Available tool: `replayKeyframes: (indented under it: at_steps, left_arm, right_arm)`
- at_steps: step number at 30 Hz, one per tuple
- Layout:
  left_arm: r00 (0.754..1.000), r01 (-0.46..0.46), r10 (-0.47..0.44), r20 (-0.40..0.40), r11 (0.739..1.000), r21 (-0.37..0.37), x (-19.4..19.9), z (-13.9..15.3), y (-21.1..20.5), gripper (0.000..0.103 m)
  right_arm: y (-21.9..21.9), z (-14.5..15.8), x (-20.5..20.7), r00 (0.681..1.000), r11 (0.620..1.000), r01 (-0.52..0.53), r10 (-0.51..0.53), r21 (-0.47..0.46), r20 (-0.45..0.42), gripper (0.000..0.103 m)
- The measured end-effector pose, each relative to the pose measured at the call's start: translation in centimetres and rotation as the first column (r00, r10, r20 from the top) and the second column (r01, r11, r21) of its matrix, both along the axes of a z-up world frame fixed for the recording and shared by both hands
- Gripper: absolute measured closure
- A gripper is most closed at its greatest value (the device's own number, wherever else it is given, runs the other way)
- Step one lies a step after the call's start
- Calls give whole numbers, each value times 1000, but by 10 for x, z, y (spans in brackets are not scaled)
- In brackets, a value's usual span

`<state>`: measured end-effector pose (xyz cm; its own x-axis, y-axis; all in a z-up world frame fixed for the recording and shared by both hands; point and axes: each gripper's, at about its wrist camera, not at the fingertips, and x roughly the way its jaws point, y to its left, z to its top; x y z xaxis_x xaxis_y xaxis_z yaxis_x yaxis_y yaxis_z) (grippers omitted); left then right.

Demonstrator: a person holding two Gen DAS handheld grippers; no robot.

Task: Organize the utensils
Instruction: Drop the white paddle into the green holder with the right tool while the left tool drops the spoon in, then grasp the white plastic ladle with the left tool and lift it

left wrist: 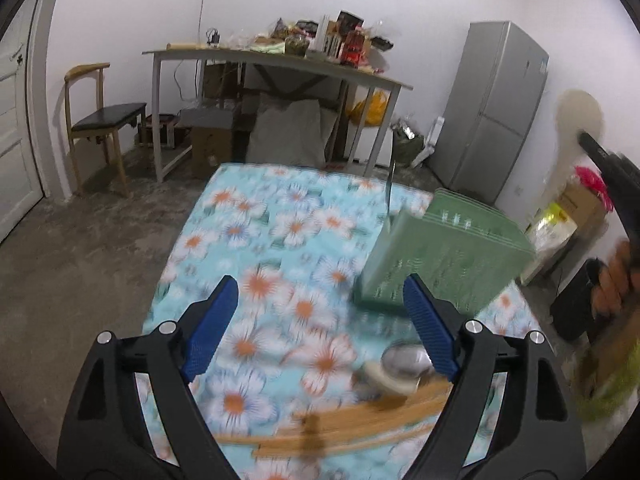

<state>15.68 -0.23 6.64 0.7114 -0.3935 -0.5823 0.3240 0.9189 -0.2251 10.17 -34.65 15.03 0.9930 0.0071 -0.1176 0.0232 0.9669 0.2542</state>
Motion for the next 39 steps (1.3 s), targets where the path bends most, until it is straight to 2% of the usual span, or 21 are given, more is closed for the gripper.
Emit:
replayKeyframes:
  at_steps: [6,10,12,13,14,19,25,30,33,36,39]
  left_arm:
    - [993,33,-38,-111,998,-44,-16,-34,11,18]
    - [986,53,-63,-156,997,-64,-22,-52,13,16]
    - [986,55,-62,-153,997,-53,-25,-55,14,14]
    - [987,51,-58,-150,998,-47,-26,-55,14,13]
    - [988,46,-52,-144,998,-41,-27,-55,15,12]
    - [991,35,-38,-126,999,-27,-28,-49,17,9]
    - [990,59,-69,-121,995,-85,-32,-41,21,8]
    - [987,92,-112,-116,981,-170,-36,-38,24,8]
    - [985,98,-124,-116,974,-206,-36,-38,24,8]
    - [984,91,-119,-133,975,-200,-34,-41,21,8]
    - [984,63,-85,-158,989,-137,-29,-46,12,8]
  right_arm:
    - [7,-45,32,994,1000,11,-14,-27,-106,100]
    - [6,-72,38,978,999,24,-31,-35,-208,98]
    - [6,-78,37,970,999,16,-22,-31,-240,87]
    - [6,-79,33,970,999,23,-31,-35,-242,66]
    - [8,-78,28,972,999,28,-36,-40,-231,50]
    - [16,-63,5,982,996,43,-56,-74,-181,38]
    - [18,-51,-28,984,996,68,-76,-55,-164,34]
    - [22,-58,-56,975,997,69,-74,-34,-210,33]
    - [25,-74,-69,961,998,59,-55,6,-271,33]
    - [28,-94,-79,944,998,45,-25,54,-329,33]
    - [33,-111,-86,931,995,33,2,89,-366,33]
